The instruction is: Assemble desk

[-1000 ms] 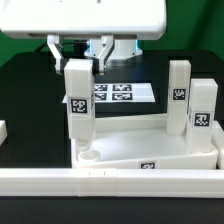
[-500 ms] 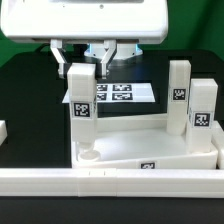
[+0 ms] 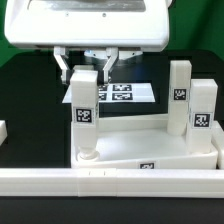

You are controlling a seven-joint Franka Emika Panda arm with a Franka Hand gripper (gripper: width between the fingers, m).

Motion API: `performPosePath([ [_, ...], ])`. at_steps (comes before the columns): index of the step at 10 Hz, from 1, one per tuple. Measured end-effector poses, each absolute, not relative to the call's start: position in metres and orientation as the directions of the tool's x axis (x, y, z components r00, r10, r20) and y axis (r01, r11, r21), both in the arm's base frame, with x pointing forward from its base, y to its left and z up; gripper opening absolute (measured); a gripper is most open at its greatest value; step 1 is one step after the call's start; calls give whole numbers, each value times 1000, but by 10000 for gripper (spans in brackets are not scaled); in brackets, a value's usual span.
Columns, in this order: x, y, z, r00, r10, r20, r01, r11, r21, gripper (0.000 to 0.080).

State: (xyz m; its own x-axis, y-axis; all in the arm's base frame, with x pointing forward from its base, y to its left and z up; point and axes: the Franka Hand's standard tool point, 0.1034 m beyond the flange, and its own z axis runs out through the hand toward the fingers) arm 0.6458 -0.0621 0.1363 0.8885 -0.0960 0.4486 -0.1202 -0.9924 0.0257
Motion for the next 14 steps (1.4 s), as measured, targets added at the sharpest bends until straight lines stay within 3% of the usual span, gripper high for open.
performPosePath([
  [4,643,-59,125,894,-90,440,-116,-993,33,290],
  [8,637,-64,125,859,-73,507,-126,-990,70,290],
  [9,637,-64,125,859,-73,507,-126,-990,70,408],
  [10,637,-64,125,859,-73,507,-126,-990,70,408],
  [11,637,-64,125,859,-73,507,-126,-990,70,546],
  [12,637,-65,125,859,-74,507,-126,-990,70,617],
  [14,637,-68,125,860,-78,504,-131,-989,70,643],
])
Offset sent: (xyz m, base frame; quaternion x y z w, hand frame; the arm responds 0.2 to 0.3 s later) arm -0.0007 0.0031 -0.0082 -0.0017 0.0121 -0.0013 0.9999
